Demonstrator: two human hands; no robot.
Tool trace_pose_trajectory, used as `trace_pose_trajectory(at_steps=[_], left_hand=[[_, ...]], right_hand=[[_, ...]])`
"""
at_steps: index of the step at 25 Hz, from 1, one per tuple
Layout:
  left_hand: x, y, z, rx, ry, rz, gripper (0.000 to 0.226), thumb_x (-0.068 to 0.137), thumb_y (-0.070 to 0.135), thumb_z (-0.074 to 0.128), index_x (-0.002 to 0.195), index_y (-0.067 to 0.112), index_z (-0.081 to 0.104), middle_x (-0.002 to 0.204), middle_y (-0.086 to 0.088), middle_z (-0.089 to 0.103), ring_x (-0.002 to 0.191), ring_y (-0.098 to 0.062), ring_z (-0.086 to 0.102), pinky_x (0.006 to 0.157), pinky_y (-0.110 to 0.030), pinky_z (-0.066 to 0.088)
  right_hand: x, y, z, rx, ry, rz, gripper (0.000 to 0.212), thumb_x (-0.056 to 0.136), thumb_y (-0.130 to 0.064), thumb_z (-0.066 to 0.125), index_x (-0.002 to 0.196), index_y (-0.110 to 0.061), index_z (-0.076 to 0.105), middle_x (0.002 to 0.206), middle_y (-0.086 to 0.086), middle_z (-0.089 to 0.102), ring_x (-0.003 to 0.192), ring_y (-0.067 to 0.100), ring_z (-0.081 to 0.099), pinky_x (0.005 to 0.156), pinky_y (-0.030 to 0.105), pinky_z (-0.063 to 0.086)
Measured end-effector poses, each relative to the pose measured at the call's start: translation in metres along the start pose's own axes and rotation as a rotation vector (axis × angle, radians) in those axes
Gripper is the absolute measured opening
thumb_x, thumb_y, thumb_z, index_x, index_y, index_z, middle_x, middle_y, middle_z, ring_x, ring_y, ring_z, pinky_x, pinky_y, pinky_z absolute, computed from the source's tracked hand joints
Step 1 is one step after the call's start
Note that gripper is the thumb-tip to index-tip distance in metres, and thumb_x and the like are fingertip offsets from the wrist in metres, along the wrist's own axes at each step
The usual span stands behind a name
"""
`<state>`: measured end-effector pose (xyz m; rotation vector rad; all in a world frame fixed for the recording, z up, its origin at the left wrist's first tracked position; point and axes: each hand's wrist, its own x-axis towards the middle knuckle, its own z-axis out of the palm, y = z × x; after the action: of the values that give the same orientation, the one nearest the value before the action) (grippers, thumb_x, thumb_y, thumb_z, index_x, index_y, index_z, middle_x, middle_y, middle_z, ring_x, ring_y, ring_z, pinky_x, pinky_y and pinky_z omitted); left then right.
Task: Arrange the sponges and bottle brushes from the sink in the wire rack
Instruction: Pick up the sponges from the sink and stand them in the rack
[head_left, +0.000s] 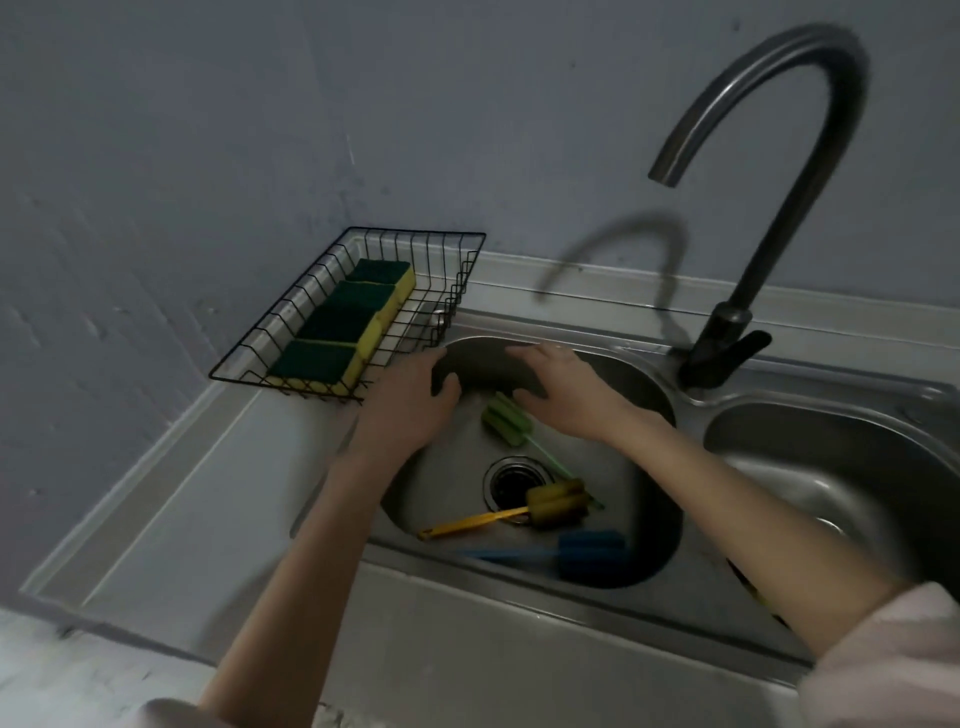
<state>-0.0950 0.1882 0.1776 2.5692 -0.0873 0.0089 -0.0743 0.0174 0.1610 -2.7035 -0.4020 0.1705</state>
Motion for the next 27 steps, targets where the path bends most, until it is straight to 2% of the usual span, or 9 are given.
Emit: trace_pose_trajectory(at_steps=[4,8,12,17,20,22,24,27], left_hand=[[-0.016,0.030,0.033,-0.035,-0.034,0.042,0.046,0.093,0.024,0.045,0.137,0.014,0.038,0.142,-0.011,0.045,0.127,-0.026,0.046,0.103,-0.036,0.038],[-0.030,0.055,0.064,-0.074,-0.134,0.048,0.044,0.092,0.021,0.046,0.135,0.015,0.041,0.132,-0.011,0.052,0.112,-0.032,0.055,0.094,-0.042,0.046],[-0.036,0.078,0.095,-0.025,-0.189,0.094,0.042,0.091,0.021,0.048,0.132,0.015,0.045,0.132,-0.010,0.054,0.118,-0.024,0.052,0.100,-0.037,0.043],[-0.037,0.115,0.125,-0.046,-0.270,0.141,0.040,0.092,0.016,0.046,0.132,0.009,0.045,0.135,-0.014,0.053,0.121,-0.028,0.050,0.101,-0.036,0.042],[-0.033,0.140,0.147,-0.020,-0.353,0.204,0.034,0.092,0.016,0.045,0.125,0.006,0.051,0.128,-0.016,0.057,0.115,-0.030,0.054,0.098,-0.041,0.045],[-0.029,0.154,0.169,-0.010,-0.426,0.251,0.031,0.092,0.018,0.045,0.119,0.007,0.055,0.123,-0.015,0.059,0.109,-0.028,0.057,0.095,-0.039,0.047],[-0.026,0.165,0.191,0.029,-0.501,0.300,0.032,0.092,0.019,0.044,0.121,0.008,0.054,0.124,-0.014,0.058,0.112,-0.027,0.055,0.096,-0.036,0.044],[-0.029,0.178,0.222,0.129,-0.625,0.394,0.035,0.092,0.019,0.045,0.125,0.007,0.051,0.124,-0.017,0.055,0.114,-0.031,0.053,0.099,-0.041,0.044]], right_hand=[[-0.039,0.037,-0.003,0.021,-0.018,0.054,0.059,0.092,-0.024,0.048,0.145,-0.019,0.025,0.149,0.009,0.034,0.139,0.026,0.028,0.115,0.041,0.027],[-0.065,0.076,-0.002,0.034,-0.029,0.104,0.060,0.090,-0.024,0.050,0.145,-0.019,0.025,0.148,0.010,0.035,0.137,0.028,0.030,0.114,0.043,0.028],[-0.086,0.114,-0.003,0.077,-0.015,0.167,0.059,0.090,-0.022,0.052,0.144,-0.017,0.028,0.146,0.013,0.038,0.136,0.029,0.033,0.113,0.044,0.030],[-0.107,0.157,-0.004,0.148,0.034,0.287,0.055,0.089,-0.021,0.052,0.141,-0.016,0.034,0.142,0.017,0.041,0.131,0.034,0.039,0.108,0.039,0.033],[-0.120,0.182,-0.002,0.163,0.029,0.348,0.054,0.090,-0.020,0.052,0.140,-0.016,0.036,0.134,0.019,0.045,0.126,0.035,0.042,0.105,0.035,0.033],[-0.127,0.202,0.001,0.178,0.020,0.403,0.055,0.088,-0.020,0.054,0.140,-0.017,0.036,0.134,0.020,0.045,0.127,0.035,0.042,0.106,0.034,0.033],[-0.130,0.221,0.007,0.186,-0.001,0.452,0.056,0.087,-0.021,0.055,0.140,-0.016,0.036,0.137,0.021,0.044,0.129,0.034,0.041,0.107,0.034,0.032],[-0.133,0.243,0.018,0.204,-0.086,0.523,0.060,0.087,-0.023,0.057,0.142,-0.017,0.033,0.140,0.021,0.040,0.131,0.035,0.038,0.109,0.037,0.033]])
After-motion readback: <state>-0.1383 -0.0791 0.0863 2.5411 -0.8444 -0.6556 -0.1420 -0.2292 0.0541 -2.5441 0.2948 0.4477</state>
